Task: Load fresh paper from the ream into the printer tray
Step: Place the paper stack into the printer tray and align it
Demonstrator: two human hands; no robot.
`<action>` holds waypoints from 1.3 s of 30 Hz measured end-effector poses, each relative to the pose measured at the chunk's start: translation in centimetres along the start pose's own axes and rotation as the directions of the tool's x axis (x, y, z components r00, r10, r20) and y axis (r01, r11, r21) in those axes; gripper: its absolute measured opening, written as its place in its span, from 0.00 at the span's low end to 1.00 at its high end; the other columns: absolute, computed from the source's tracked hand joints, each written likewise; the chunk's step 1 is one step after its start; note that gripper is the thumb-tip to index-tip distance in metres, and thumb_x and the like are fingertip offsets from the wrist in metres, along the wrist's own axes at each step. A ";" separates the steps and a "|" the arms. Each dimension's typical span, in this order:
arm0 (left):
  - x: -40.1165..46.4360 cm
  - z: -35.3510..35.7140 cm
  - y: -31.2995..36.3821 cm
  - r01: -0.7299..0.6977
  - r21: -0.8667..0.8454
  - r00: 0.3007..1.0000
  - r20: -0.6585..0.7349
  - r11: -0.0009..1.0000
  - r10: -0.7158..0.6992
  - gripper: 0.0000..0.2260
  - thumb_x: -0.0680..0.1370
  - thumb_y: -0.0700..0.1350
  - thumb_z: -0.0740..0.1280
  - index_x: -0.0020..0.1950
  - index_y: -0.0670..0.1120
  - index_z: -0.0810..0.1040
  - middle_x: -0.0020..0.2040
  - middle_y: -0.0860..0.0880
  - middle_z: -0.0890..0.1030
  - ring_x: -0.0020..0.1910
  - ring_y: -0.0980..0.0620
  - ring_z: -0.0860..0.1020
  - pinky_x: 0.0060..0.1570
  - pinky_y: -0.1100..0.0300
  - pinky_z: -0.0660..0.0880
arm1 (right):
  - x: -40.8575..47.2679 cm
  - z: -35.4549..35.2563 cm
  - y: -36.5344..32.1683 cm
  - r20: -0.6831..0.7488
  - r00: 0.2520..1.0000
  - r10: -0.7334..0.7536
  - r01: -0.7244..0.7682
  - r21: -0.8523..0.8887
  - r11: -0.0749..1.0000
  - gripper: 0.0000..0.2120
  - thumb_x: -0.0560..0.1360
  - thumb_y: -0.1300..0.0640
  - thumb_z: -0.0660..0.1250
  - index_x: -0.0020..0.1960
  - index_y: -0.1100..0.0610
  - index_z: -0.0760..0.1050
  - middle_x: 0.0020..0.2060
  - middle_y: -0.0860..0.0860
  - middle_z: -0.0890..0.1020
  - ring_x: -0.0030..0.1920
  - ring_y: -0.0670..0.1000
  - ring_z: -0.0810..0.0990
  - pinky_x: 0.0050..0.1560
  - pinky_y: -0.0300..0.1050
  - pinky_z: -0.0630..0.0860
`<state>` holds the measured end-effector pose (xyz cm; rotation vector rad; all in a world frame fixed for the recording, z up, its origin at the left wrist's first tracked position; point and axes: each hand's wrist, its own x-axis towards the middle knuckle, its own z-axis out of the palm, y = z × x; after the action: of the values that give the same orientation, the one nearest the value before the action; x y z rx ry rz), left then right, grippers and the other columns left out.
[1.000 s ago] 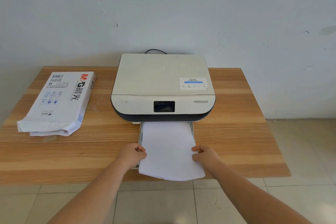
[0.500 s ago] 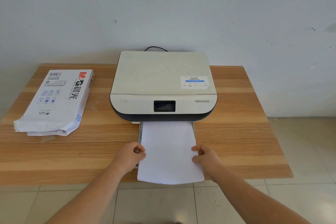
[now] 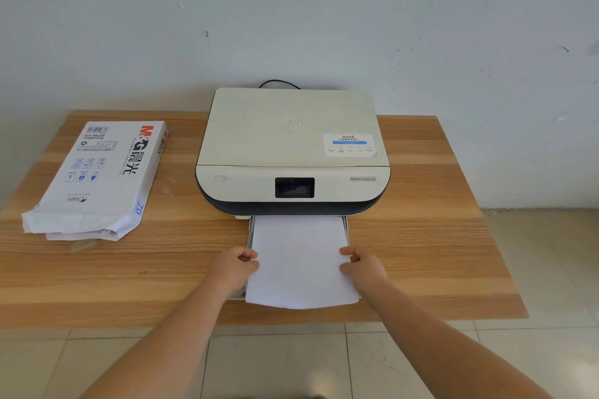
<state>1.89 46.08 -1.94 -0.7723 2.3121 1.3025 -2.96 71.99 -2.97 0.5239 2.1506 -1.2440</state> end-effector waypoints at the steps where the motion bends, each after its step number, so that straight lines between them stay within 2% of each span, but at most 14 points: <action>1: 0.2 0.0 0.0 0.010 -0.019 1.000 0.002 1.000 -0.010 0.11 0.76 0.40 0.67 0.58 0.47 0.78 0.54 0.50 0.76 0.53 0.52 0.74 0.53 0.59 0.72 | 0.2 0.1 -0.1 -0.004 1.000 -0.003 0.003 0.001 1.000 0.17 0.76 0.65 0.62 0.62 0.51 0.74 0.53 0.52 0.75 0.47 0.54 0.78 0.43 0.47 0.79; 3: 0.5 -0.1 0.1 0.023 -0.057 1.000 -0.002 0.998 -0.024 0.14 0.76 0.39 0.67 0.60 0.47 0.77 0.57 0.49 0.76 0.54 0.52 0.73 0.53 0.59 0.71 | 0.5 0.2 -0.4 -0.014 1.000 -0.003 0.003 0.008 1.000 0.18 0.76 0.64 0.62 0.63 0.51 0.74 0.54 0.52 0.75 0.46 0.52 0.77 0.41 0.44 0.77; 8: 1.3 -0.3 0.2 0.031 -0.092 0.999 -0.007 0.995 -0.031 0.17 0.75 0.36 0.66 0.63 0.48 0.76 0.61 0.49 0.75 0.57 0.53 0.72 0.57 0.59 0.69 | 1.4 0.3 -0.9 -0.046 0.999 -0.006 0.007 0.030 1.000 0.19 0.76 0.65 0.62 0.65 0.52 0.74 0.60 0.53 0.74 0.40 0.48 0.76 0.48 0.48 0.77; 12: 1.8 -0.3 0.5 0.013 -0.051 1.000 -0.003 0.999 -0.013 0.19 0.75 0.36 0.66 0.65 0.49 0.75 0.60 0.49 0.76 0.56 0.53 0.73 0.48 0.62 0.69 | 1.8 0.2 -1.6 -0.054 0.999 -0.011 0.013 0.041 0.999 0.20 0.77 0.64 0.62 0.67 0.52 0.73 0.66 0.54 0.73 0.38 0.48 0.75 0.41 0.43 0.75; 14: 2.0 -0.3 0.6 0.006 -0.038 1.000 -0.004 0.999 -0.006 0.19 0.75 0.36 0.66 0.66 0.48 0.75 0.60 0.48 0.77 0.55 0.52 0.74 0.43 0.66 0.70 | 2.0 0.2 -1.8 -0.055 0.998 -0.008 0.010 0.043 0.999 0.21 0.77 0.64 0.61 0.68 0.52 0.72 0.68 0.54 0.72 0.41 0.50 0.75 0.44 0.45 0.77; 16: 2.2 -0.2 0.7 -0.002 -0.024 1.000 -0.009 1.000 0.001 0.19 0.75 0.36 0.66 0.66 0.48 0.74 0.60 0.48 0.77 0.55 0.52 0.74 0.48 0.64 0.71 | 2.2 0.2 -1.9 -0.051 0.999 -0.010 0.012 0.035 0.999 0.21 0.77 0.64 0.61 0.69 0.52 0.72 0.69 0.54 0.71 0.43 0.50 0.74 0.51 0.48 0.77; 19: 2.3 0.1 0.7 -0.009 0.006 1.000 -0.010 1.000 0.009 0.20 0.75 0.37 0.67 0.67 0.48 0.73 0.63 0.47 0.76 0.56 0.52 0.74 0.55 0.60 0.71 | 2.5 0.4 -1.8 -0.042 0.999 -0.023 0.024 0.021 0.999 0.22 0.76 0.64 0.62 0.69 0.51 0.71 0.69 0.55 0.71 0.43 0.50 0.75 0.50 0.46 0.76; 21: 2.2 0.3 0.7 -0.014 0.019 1.000 -0.006 1.000 0.014 0.21 0.75 0.37 0.68 0.67 0.48 0.73 0.64 0.46 0.75 0.60 0.49 0.74 0.58 0.57 0.71 | 2.6 0.6 -1.6 -0.034 0.999 -0.038 0.038 -0.002 0.999 0.22 0.76 0.62 0.65 0.69 0.51 0.71 0.67 0.55 0.73 0.43 0.49 0.76 0.47 0.43 0.77; 24: 1.9 0.7 0.6 -0.033 0.054 0.999 -0.003 0.998 0.034 0.22 0.75 0.39 0.69 0.68 0.48 0.72 0.67 0.46 0.73 0.64 0.47 0.72 0.60 0.56 0.70 | 2.6 0.8 -1.2 -0.009 0.999 -0.052 0.052 -0.062 0.997 0.25 0.76 0.61 0.67 0.71 0.50 0.69 0.65 0.55 0.74 0.39 0.44 0.75 0.34 0.36 0.74; 27: 1.7 1.1 0.4 -0.064 0.083 0.998 -0.025 0.994 0.066 0.23 0.74 0.39 0.70 0.69 0.48 0.71 0.69 0.46 0.71 0.66 0.47 0.70 0.62 0.56 0.69 | 2.7 1.0 -1.0 -0.008 0.999 -0.053 0.053 -0.086 0.995 0.26 0.75 0.61 0.68 0.71 0.49 0.68 0.65 0.54 0.73 0.37 0.44 0.75 0.30 0.34 0.73; 31: 1.8 1.2 0.1 -0.073 0.112 0.996 -0.032 0.991 0.077 0.23 0.74 0.39 0.69 0.69 0.49 0.71 0.70 0.46 0.69 0.66 0.47 0.70 0.62 0.57 0.69 | 2.6 1.0 -0.8 -0.009 0.998 -0.066 0.064 -0.101 0.993 0.27 0.75 0.61 0.67 0.72 0.49 0.68 0.60 0.52 0.75 0.36 0.45 0.75 0.31 0.35 0.76; 34: 1.7 1.2 -0.2 -0.078 0.134 0.996 -0.026 0.988 0.082 0.23 0.74 0.39 0.69 0.69 0.50 0.71 0.71 0.47 0.68 0.65 0.47 0.70 0.62 0.55 0.70 | 2.6 1.0 -0.5 -0.009 0.996 -0.085 0.083 -0.137 0.987 0.27 0.75 0.62 0.67 0.72 0.49 0.67 0.68 0.54 0.71 0.37 0.47 0.76 0.36 0.39 0.78; 36: 1.6 1.3 -0.3 -0.080 0.138 0.996 -0.029 0.987 0.084 0.23 0.74 0.39 0.69 0.68 0.51 0.71 0.70 0.47 0.69 0.65 0.47 0.71 0.62 0.55 0.71 | 2.4 1.0 -0.3 -0.006 0.996 -0.090 0.088 -0.149 0.985 0.27 0.75 0.62 0.67 0.72 0.49 0.67 0.69 0.54 0.70 0.40 0.49 0.77 0.41 0.42 0.79; 39: 1.3 1.5 -0.7 -0.082 0.142 0.996 -0.031 0.986 0.087 0.22 0.75 0.39 0.69 0.68 0.50 0.72 0.70 0.47 0.70 0.65 0.47 0.70 0.59 0.59 0.70 | 2.2 1.1 0.0 0.001 0.995 -0.098 0.097 -0.161 0.982 0.27 0.75 0.62 0.67 0.72 0.49 0.67 0.69 0.53 0.70 0.44 0.49 0.77 0.38 0.38 0.78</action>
<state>1.38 46.70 -3.84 -0.6643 2.4599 1.1528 -4.23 71.14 -4.84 0.3592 2.2822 -1.1078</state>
